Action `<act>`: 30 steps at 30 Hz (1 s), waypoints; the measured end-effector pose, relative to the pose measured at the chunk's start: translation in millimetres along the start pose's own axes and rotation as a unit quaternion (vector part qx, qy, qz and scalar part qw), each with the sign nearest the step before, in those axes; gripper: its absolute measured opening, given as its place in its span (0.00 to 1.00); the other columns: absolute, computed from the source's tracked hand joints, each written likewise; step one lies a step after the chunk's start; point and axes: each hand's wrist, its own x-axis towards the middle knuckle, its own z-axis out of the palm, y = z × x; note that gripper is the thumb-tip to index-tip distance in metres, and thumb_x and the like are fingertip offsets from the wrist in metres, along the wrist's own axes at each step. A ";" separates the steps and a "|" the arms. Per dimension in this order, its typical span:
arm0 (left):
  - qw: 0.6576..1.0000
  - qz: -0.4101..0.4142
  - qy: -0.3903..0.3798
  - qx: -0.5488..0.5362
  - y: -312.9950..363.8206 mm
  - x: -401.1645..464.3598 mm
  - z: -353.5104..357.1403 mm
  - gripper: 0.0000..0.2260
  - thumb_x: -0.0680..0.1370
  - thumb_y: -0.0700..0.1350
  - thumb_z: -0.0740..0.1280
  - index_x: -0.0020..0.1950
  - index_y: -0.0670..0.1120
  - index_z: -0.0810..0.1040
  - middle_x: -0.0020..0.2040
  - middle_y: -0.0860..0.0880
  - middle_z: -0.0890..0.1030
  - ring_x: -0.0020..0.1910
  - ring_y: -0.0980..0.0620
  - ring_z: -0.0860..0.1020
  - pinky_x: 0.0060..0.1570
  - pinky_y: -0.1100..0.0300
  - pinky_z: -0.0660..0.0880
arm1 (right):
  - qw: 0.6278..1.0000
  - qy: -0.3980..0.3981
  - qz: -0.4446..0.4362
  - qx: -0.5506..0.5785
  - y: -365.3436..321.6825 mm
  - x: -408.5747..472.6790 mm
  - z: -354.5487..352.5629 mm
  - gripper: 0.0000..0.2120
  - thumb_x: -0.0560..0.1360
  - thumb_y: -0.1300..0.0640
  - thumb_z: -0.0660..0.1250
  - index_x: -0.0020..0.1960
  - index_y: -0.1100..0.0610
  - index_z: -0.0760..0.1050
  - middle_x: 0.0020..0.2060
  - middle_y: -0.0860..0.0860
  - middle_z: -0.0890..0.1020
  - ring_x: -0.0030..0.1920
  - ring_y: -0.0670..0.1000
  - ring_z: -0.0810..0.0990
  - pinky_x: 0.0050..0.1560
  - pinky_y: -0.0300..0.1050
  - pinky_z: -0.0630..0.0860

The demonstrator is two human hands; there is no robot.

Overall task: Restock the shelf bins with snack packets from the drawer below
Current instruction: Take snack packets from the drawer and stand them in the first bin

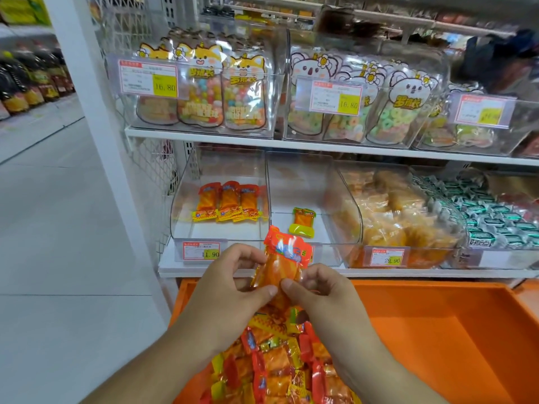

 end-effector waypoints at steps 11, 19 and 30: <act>0.999 0.040 0.005 0.034 5.0 6.2 -19.2 0.15 0.74 0.50 0.79 0.55 0.58 0.75 0.51 0.63 0.84 0.48 0.69 0.82 0.48 0.66 0.80 | 0.999 -0.048 -0.019 0.014 -11.3 20.6 9.8 0.08 0.75 0.61 0.78 0.51 0.62 0.83 0.32 0.58 0.70 0.35 0.56 0.76 0.42 0.57 0.75; 0.979 0.064 0.173 0.084 -1.8 53.0 -95.3 0.08 0.81 0.50 0.69 0.59 0.60 0.76 0.57 0.60 0.81 0.49 0.62 0.81 0.39 0.72 0.73 | 0.993 -0.068 -0.099 -0.007 -63.0 96.8 90.3 0.06 0.76 0.66 0.75 0.50 0.60 0.81 0.29 0.50 0.74 0.34 0.51 0.77 0.44 0.56 0.82; 0.973 0.009 0.122 0.193 -50.5 84.3 -121.0 0.24 0.85 0.47 0.63 0.80 0.59 0.62 0.72 0.53 0.76 0.71 0.51 0.75 0.68 0.54 0.74 | 0.983 -0.048 -0.037 -0.171 -22.5 208.3 165.8 0.07 0.70 0.64 0.79 0.45 0.60 0.82 0.33 0.55 0.84 0.33 0.55 0.82 0.37 0.57 0.83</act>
